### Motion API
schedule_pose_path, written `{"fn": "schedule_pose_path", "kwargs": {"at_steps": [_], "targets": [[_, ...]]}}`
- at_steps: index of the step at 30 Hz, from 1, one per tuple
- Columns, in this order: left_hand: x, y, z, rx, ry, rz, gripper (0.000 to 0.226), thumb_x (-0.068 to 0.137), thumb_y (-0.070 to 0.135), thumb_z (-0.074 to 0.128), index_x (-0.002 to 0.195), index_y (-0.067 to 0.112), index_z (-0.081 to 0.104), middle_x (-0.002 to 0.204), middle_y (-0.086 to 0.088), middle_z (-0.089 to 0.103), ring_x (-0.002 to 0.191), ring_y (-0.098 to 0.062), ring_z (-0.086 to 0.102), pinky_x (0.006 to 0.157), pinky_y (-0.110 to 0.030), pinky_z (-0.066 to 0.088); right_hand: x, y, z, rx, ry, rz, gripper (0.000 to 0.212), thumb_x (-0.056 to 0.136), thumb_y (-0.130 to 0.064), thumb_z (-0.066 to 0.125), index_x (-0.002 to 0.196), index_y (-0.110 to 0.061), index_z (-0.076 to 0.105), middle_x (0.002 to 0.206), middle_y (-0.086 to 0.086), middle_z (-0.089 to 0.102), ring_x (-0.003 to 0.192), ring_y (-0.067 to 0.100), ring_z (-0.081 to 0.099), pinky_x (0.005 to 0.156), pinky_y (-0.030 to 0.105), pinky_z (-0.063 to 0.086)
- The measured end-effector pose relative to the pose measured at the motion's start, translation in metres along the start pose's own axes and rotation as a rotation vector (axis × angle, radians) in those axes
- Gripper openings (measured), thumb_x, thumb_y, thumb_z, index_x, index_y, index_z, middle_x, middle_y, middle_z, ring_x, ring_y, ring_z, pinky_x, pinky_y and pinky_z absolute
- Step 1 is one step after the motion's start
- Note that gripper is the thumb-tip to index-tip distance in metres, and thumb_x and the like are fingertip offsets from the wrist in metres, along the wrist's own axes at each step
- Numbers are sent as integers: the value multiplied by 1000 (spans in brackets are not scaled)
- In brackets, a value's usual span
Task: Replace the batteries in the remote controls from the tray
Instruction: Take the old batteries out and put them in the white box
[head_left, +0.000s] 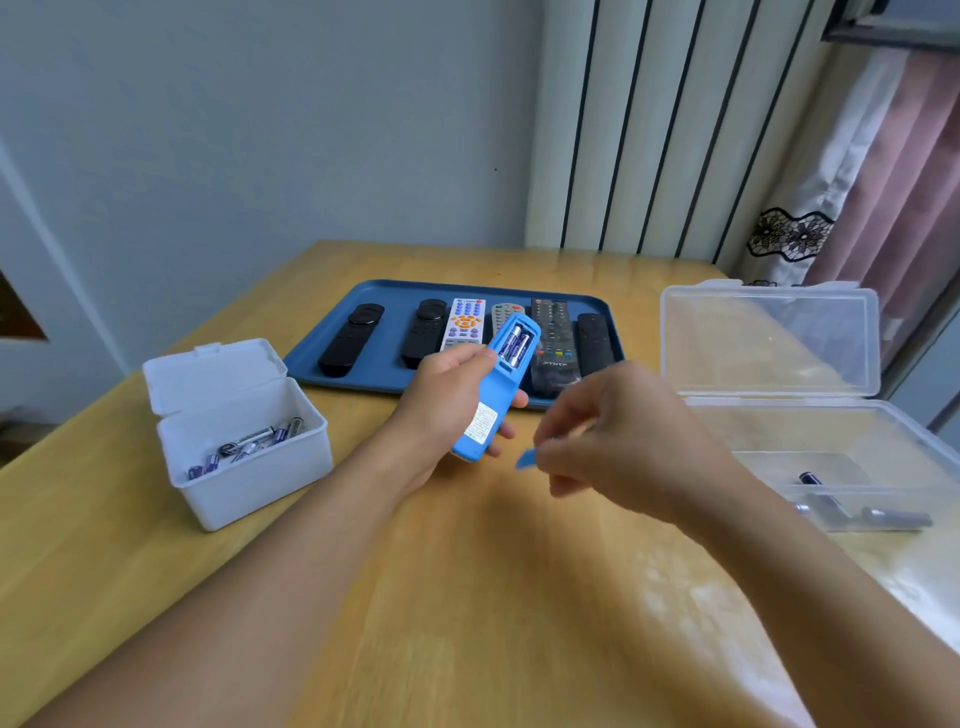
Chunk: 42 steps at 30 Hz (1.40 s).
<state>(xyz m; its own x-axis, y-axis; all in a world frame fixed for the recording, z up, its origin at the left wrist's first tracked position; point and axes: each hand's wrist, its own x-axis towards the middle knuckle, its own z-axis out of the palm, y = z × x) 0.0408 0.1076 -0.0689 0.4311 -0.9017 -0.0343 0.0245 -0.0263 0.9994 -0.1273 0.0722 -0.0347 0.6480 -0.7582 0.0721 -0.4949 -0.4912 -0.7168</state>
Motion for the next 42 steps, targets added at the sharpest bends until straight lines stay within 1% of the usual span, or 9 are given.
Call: {"fn": "schedule_pose_path", "kwargs": {"at_steps": [2, 7, 11, 14, 18, 22, 32, 36, 42], "targets": [[1, 1, -3, -18, -14, 3, 25, 106, 23, 43, 117, 10, 61, 90, -21, 75, 49, -27, 60, 42, -27, 47, -1, 0, 5, -196, -195, -24, 8, 78, -11, 74, 78, -19, 72, 73, -4, 74, 59, 0, 68, 47, 10, 43], [-1, -1, 1, -57, -109, -35, 21, 106, 20, 41, 110, 12, 60, 78, -14, 74, 50, -24, 63, 44, -30, 51, 1, -2, 5, -417, -192, -169, 13, 82, -36, 77, 77, -24, 77, 72, -11, 74, 70, 4, 66, 63, 22, 51], [-4, 1, 2, -95, -116, -81, 31, 103, 19, 40, 118, -4, 54, 67, -13, 66, 44, -23, 60, 42, -29, 50, 8, 4, 6, -369, 143, -246, 10, 83, -32, 75, 90, -24, 74, 69, -9, 67, 66, 9, 62, 64, 28, 51], [-6, 3, 5, -31, -147, -40, 27, 105, 24, 38, 105, 4, 56, 60, -8, 65, 48, -26, 59, 43, -28, 47, 14, 10, 10, -235, 425, -247, 25, 85, -26, 74, 108, -22, 66, 85, -8, 66, 76, 8, 61, 67, 21, 49], [-5, -2, 11, 3, -179, -5, 26, 105, 24, 40, 104, 6, 59, 57, -5, 62, 51, -27, 57, 48, -31, 47, 21, 23, 18, -210, 435, -222, 45, 88, -31, 72, 128, -18, 54, 125, -5, 49, 108, 8, 52, 89, 23, 45], [-8, -3, 18, 9, -213, 6, 29, 106, 29, 42, 115, 13, 63, 67, -10, 61, 54, -25, 59, 48, -33, 48, 24, 25, 25, -195, 420, -192, 35, 91, -31, 65, 121, -17, 55, 126, -5, 47, 112, 10, 49, 89, 21, 39], [-23, 3, 23, -27, -136, 10, 53, 107, 29, 43, 64, 47, 69, 65, -2, 66, 50, -21, 60, 52, -34, 50, 29, 26, 31, -123, 465, -272, 26, 97, -6, 48, 116, -9, 66, 124, -1, 57, 96, 19, 64, 86, 41, 55], [-23, 2, 23, -2, -114, 25, 31, 107, 30, 43, 83, 36, 61, 68, -6, 64, 50, -22, 58, 49, -32, 50, 30, 28, 31, -114, 495, -268, 29, 96, -3, 47, 117, -9, 67, 124, 0, 60, 106, 15, 60, 90, 36, 53], [-16, -5, 24, 118, -145, 40, 26, 107, 33, 40, 118, 20, 60, 81, -12, 67, 56, -25, 60, 47, -33, 53, 37, 34, 29, -37, 526, -185, 28, 101, -5, 44, 109, -14, 70, 112, -4, 63, 96, 12, 59, 72, 11, 46]]}}
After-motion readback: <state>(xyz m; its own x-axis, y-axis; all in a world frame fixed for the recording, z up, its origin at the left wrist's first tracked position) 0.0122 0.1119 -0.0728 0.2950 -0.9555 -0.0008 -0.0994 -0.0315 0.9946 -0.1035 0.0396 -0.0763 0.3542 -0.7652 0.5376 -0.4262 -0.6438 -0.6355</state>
